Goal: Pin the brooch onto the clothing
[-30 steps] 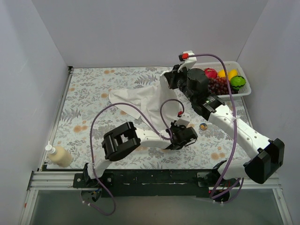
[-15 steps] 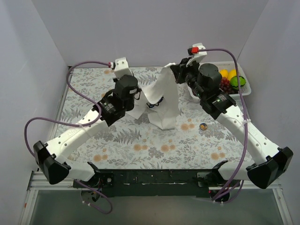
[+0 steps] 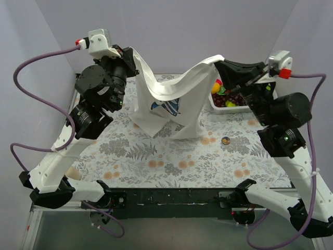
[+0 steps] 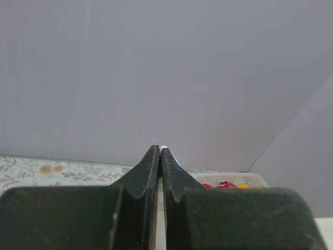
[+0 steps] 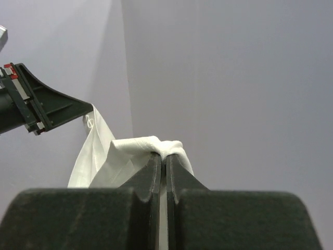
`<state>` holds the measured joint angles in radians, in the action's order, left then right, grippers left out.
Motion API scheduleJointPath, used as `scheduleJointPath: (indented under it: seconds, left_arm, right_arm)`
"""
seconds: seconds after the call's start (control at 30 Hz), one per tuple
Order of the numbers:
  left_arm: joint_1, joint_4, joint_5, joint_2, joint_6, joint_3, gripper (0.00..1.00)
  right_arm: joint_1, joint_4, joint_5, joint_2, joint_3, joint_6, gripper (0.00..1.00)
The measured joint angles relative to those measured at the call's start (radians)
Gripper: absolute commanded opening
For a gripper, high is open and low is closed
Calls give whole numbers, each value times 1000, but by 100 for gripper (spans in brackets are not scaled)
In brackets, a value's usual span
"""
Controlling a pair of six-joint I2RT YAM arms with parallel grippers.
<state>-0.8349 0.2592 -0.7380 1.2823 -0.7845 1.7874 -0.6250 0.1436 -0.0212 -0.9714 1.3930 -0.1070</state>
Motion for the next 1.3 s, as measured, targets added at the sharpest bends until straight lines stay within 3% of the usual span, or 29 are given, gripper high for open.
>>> scheduleJointPath:
  seconds: [0.4, 0.6, 0.87, 0.97, 1.1, 1.3]
  left_arm:
    - [0, 78, 134, -39, 91, 257, 0]
    - [0, 77, 107, 14, 148, 361, 0]
    - [14, 2, -47, 116, 251, 259, 0]
    - [81, 45, -19, 179, 217, 248, 0]
    - [274, 178, 129, 290, 119, 303, 0]
    - [530, 344, 333, 577, 8, 679, 0]
  right_arm:
    - [0, 100, -106, 88, -2, 14, 1]
    - [0, 101, -98, 66, -2, 17, 1]
    - [0, 87, -14, -121, 40, 36, 1]
    - [0, 56, 20, -233, 88, 49, 1]
    - [16, -17, 38, -391, 197, 63, 1]
    - [114, -181, -17, -730, 643, 35, 1]
